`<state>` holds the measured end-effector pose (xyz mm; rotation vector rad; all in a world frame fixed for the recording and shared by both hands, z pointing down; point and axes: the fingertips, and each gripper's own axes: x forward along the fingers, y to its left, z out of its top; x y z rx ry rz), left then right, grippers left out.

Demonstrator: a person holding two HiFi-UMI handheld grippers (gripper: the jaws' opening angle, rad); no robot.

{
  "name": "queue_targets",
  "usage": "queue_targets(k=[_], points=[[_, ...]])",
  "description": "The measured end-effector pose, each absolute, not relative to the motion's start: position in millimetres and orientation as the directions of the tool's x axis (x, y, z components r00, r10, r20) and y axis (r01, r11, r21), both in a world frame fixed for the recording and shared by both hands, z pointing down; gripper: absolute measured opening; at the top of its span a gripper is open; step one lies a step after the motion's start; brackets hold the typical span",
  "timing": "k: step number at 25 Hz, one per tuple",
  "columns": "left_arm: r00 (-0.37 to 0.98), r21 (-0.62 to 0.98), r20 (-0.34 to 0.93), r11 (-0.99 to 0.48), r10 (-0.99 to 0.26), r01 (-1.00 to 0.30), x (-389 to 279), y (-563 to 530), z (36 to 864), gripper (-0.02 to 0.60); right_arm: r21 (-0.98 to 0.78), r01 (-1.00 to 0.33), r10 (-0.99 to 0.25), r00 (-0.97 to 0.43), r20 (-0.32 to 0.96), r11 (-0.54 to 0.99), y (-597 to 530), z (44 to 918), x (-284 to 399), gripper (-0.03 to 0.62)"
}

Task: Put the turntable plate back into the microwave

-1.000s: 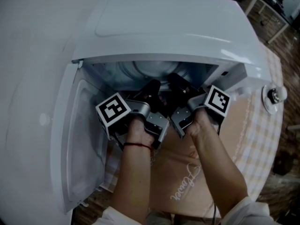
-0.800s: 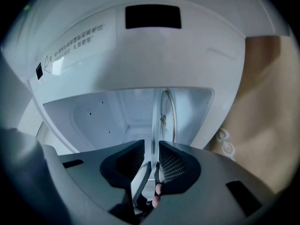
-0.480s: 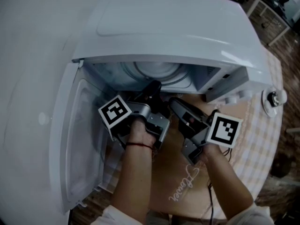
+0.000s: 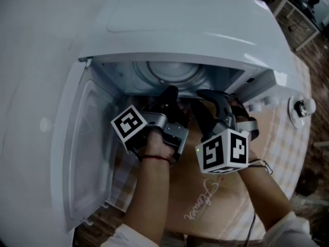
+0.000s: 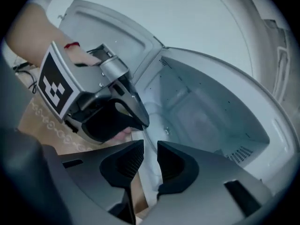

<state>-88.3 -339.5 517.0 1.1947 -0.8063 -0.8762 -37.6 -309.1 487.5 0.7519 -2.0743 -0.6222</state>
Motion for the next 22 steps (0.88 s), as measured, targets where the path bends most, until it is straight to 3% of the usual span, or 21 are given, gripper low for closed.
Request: queue_targets(k=[15, 22], points=[[0.414, 0.965, 0.000, 0.109, -0.911, 0.240, -89, -337, 522, 0.037, 0.787, -0.031, -0.748, -0.336, 0.573, 0.616, -327, 515, -48, 0.042], [0.470, 0.970, -0.003, 0.112, -0.883, 0.217, -87, -342, 518, 0.041, 0.795, -0.050, -0.769, -0.297, 0.566, 0.604, -334, 508, -50, 0.031]])
